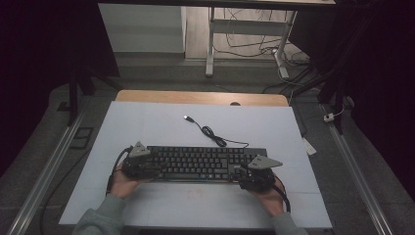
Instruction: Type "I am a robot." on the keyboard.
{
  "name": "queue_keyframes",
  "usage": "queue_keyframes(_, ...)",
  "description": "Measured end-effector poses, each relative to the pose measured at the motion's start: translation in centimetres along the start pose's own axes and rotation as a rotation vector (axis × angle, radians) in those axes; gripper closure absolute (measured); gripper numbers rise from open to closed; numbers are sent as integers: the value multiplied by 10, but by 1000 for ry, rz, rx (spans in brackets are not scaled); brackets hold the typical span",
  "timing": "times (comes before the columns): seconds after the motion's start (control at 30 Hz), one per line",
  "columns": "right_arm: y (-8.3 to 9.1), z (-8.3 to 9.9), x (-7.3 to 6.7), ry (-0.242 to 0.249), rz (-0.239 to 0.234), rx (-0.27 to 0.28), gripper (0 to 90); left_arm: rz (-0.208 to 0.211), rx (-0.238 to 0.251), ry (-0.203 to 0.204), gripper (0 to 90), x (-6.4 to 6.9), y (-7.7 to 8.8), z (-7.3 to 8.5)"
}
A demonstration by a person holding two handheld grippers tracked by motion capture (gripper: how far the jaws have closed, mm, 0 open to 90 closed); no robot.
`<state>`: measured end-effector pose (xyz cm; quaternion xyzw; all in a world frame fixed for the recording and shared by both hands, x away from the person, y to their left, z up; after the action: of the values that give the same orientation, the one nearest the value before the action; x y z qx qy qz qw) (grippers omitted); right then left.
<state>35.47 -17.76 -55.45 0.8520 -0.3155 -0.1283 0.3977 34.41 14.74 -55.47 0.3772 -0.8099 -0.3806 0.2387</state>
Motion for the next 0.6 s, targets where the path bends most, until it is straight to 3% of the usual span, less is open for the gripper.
queue_keyframes(0.6,0,-3,-3,3,-13,11,437,-2,-16,-10,326,1,-2,1)
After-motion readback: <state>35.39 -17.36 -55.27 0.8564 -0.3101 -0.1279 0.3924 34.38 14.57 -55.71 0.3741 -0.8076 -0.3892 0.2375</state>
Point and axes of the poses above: each handheld gripper's, and its own axes: y roughly backward along the jaws, z roughly out of its underside, x roughly to its right, the point moved 7 cm from there along -y, roughly forward along the jaws, and after that the axes turned 14 degrees about -x, right-handed, at the moved point
